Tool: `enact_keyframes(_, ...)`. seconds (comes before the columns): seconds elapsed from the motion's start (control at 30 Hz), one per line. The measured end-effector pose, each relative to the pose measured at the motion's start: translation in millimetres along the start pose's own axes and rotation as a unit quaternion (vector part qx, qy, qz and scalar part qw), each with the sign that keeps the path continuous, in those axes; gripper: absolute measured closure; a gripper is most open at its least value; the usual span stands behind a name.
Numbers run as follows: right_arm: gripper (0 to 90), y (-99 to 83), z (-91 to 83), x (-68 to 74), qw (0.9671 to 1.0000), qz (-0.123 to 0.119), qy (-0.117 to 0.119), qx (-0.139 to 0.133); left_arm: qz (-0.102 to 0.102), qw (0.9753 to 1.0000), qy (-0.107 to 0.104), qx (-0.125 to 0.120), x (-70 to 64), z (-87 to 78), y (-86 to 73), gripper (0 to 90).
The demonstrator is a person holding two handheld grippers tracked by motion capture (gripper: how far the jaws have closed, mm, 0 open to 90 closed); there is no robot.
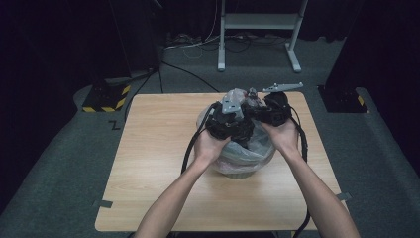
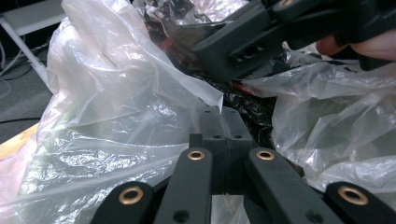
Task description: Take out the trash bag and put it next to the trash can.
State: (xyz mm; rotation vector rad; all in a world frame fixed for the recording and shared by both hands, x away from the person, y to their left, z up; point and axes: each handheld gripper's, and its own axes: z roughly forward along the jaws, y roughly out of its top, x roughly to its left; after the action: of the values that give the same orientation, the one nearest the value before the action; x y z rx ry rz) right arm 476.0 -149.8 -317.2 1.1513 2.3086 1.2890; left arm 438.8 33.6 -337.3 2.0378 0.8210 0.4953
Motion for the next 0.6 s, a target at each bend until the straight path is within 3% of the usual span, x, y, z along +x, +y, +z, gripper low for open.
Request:
enact_keyframes(0.3,67.0,-0.5,8.2,0.5,0.9998,0.016,0.013,0.003,-0.017,0.9992,0.003,0.036,1.2,6.3,0.9,89.7)
enact_keyframes(0.6,54.0,1.1,12.5,4.1,0.9997,0.016,0.009,0.013,-0.012,0.9982,0.001,0.058,-0.8,10.2,3.6,89.7)
